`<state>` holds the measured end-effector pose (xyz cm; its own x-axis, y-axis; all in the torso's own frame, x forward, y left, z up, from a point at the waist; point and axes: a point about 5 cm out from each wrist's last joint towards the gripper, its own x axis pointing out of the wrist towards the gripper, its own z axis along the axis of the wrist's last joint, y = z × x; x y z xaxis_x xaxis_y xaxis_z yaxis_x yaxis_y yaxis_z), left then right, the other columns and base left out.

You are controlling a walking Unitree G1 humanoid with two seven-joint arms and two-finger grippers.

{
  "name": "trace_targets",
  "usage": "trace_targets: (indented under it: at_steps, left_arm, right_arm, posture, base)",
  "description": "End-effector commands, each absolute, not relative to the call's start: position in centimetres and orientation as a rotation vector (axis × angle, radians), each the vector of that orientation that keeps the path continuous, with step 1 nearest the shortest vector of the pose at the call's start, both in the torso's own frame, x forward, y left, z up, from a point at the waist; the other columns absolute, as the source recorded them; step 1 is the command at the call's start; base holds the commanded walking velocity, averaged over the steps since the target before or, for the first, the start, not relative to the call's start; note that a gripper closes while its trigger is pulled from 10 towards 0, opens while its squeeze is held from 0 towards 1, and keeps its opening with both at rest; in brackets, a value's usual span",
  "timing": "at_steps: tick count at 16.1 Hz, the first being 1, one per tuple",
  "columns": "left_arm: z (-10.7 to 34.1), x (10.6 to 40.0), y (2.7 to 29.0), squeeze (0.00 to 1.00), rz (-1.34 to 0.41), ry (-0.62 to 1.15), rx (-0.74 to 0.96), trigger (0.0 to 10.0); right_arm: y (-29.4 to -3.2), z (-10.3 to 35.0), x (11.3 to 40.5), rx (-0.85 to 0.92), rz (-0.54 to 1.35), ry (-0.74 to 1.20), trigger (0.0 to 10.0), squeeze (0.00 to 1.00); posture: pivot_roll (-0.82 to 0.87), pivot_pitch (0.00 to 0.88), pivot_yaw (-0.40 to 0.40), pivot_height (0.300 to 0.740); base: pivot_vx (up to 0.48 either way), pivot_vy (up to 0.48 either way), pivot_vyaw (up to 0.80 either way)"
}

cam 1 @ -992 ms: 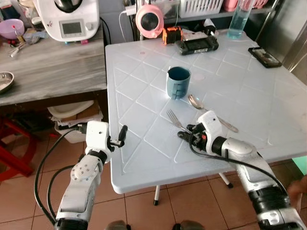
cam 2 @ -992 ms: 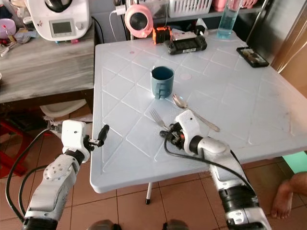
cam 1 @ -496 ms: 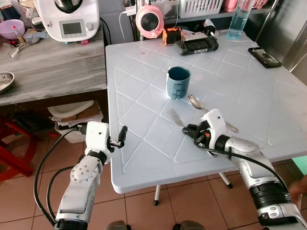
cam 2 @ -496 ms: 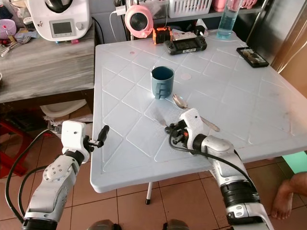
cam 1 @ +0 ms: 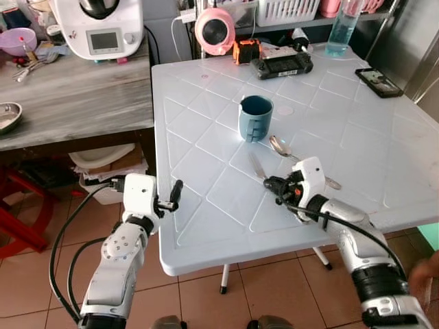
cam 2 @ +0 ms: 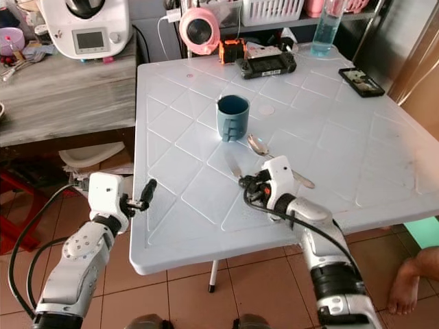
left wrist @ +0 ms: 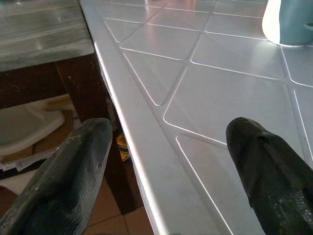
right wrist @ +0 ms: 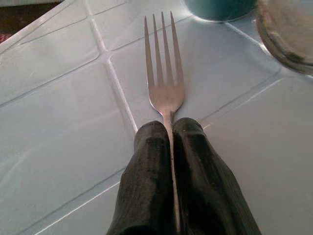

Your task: Setting the table

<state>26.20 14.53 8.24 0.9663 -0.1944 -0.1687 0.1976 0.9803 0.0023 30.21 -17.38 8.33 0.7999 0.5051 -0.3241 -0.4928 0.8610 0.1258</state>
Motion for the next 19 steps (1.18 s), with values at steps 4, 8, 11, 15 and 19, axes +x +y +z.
trace_targets:
  at_steps: [4, 8, 11, 15, 19]
  left_arm:
    - [8.1, 26.4, 14.6, 0.0, -0.174, 0.156, 0.024, 10.0]
    - [8.2, 27.4, 14.6, 0.0, -0.11, 0.139, 0.012, 10.0]
    - [8.0, 27.6, 14.4, 0.0, -0.112, 0.141, -0.006, 10.0]
    - [7.9, 27.7, 13.9, 0.0, -0.133, 0.14, -0.007, 10.0]
    - [7.8, 27.8, 14.0, 0.0, -0.121, 0.136, -0.012, 10.0]
  right_arm:
    - [-16.2, 10.0, 29.8, 0.078, 0.43, 0.196, 0.0, 0.0]
    - [-13.9, 12.7, 28.2, 0.126, 0.339, 0.021, 10.0, 0.0]
    - [-14.0, 12.7, 27.6, 0.117, 0.268, 0.008, 10.0, 0.0]
    - [-14.6, 14.4, 28.4, 0.091, 0.201, -0.062, 10.0, 0.0]
    - [-15.1, 14.5, 28.9, -0.034, 0.128, -0.086, 10.0, 0.0]
  posture:
    - [-0.02, 0.0, 0.056, 0.74]
    - [-0.04, 0.0, 0.05, 0.74]
    - [-0.04, 0.0, 0.051, 0.74]
    - [-0.05, 0.0, 0.055, 0.74]
    - [-0.05, 0.0, 0.05, 0.74]
  base:
    - [0.0, 0.0, 0.0]
    - [0.0, 0.0, 0.0]
    - [0.0, 0.0, 0.0]
    - [0.0, 0.15, 0.0]
    - [0.0, 0.339, 0.0]
